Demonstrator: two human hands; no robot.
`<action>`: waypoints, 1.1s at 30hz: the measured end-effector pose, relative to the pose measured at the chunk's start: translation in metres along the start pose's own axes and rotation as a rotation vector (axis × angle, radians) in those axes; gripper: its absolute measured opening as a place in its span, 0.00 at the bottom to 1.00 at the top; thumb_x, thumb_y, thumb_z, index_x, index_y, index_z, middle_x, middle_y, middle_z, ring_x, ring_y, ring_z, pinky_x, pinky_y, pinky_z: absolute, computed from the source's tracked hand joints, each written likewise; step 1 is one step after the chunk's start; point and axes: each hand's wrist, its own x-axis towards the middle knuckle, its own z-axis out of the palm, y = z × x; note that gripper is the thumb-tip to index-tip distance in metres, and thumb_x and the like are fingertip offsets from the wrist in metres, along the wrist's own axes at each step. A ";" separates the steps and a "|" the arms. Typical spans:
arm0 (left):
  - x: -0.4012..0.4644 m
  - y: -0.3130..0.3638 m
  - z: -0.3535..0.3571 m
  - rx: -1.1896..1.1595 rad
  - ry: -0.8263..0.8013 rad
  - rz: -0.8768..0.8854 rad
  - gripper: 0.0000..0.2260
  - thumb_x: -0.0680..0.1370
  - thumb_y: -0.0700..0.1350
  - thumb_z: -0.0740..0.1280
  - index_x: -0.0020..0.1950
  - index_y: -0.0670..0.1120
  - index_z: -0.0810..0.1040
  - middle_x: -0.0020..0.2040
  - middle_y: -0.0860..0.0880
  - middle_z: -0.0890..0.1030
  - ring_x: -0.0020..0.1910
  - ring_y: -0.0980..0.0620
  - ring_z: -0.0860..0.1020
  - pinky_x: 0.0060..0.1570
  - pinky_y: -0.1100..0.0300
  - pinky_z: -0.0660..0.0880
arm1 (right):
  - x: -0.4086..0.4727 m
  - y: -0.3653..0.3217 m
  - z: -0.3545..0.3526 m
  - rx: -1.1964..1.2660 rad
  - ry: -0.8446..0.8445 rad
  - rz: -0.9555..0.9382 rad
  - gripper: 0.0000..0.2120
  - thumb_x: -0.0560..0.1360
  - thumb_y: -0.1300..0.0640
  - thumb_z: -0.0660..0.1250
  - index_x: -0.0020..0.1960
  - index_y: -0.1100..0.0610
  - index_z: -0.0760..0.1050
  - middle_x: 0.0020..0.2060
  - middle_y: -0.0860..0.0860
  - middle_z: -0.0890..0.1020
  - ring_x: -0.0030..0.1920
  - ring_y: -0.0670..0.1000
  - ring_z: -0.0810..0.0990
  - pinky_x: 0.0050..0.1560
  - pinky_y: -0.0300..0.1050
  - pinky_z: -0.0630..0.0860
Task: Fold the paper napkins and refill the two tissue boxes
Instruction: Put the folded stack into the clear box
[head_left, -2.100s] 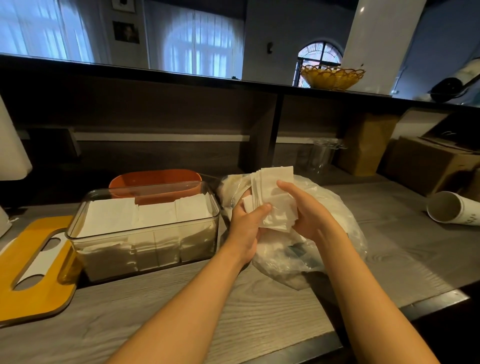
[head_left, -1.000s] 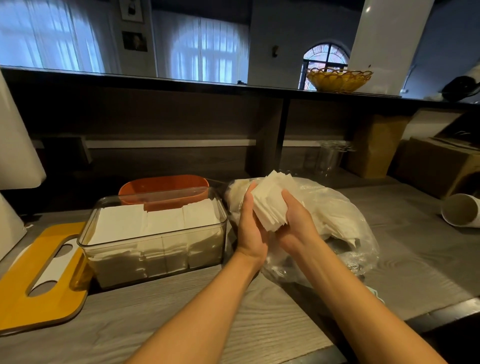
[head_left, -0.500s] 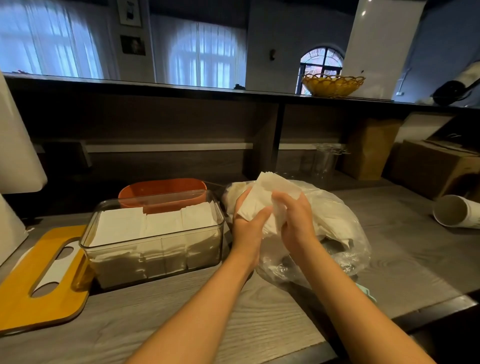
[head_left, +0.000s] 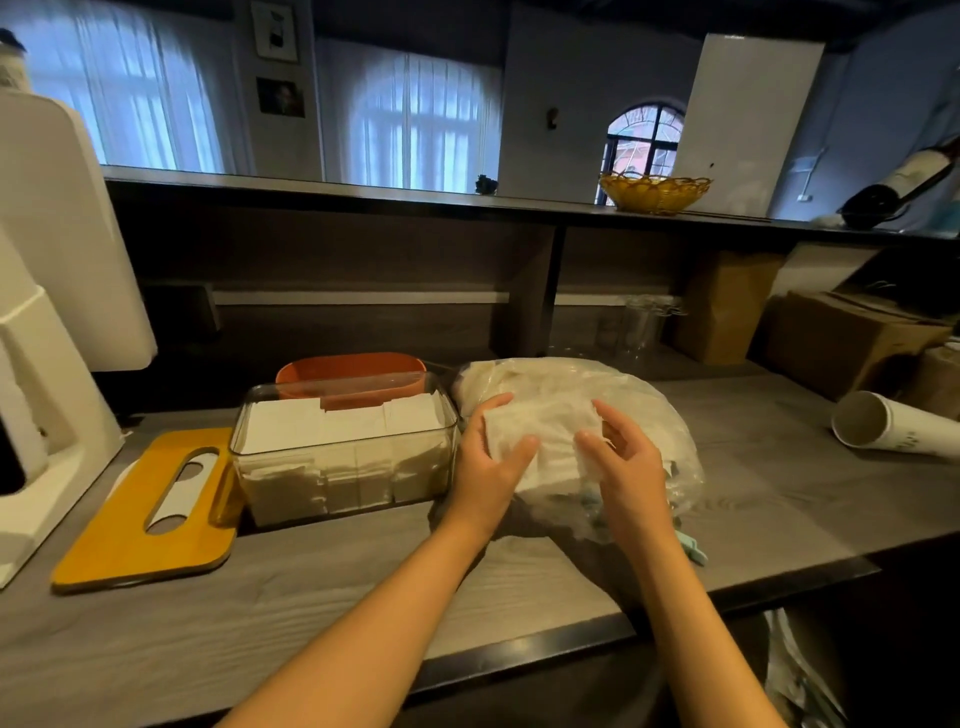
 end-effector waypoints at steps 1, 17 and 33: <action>-0.006 0.005 -0.005 0.024 0.012 0.001 0.22 0.78 0.41 0.71 0.70 0.53 0.71 0.66 0.49 0.76 0.64 0.51 0.78 0.56 0.56 0.81 | -0.010 -0.002 0.001 0.007 -0.027 -0.001 0.20 0.77 0.59 0.70 0.67 0.48 0.74 0.57 0.41 0.80 0.57 0.43 0.80 0.48 0.36 0.79; -0.091 0.069 -0.136 0.497 -0.026 0.002 0.20 0.79 0.43 0.71 0.68 0.56 0.71 0.60 0.60 0.77 0.60 0.64 0.76 0.55 0.69 0.77 | -0.090 -0.010 0.087 -0.166 -0.400 -0.046 0.18 0.78 0.62 0.68 0.63 0.45 0.74 0.57 0.45 0.82 0.57 0.44 0.81 0.58 0.49 0.81; -0.087 0.052 -0.110 0.260 0.477 -0.090 0.09 0.83 0.48 0.63 0.63 0.49 0.75 0.56 0.53 0.79 0.57 0.53 0.78 0.48 0.63 0.76 | -0.099 0.002 0.161 -0.053 0.067 0.177 0.21 0.77 0.48 0.70 0.67 0.53 0.72 0.57 0.48 0.78 0.57 0.48 0.78 0.50 0.40 0.76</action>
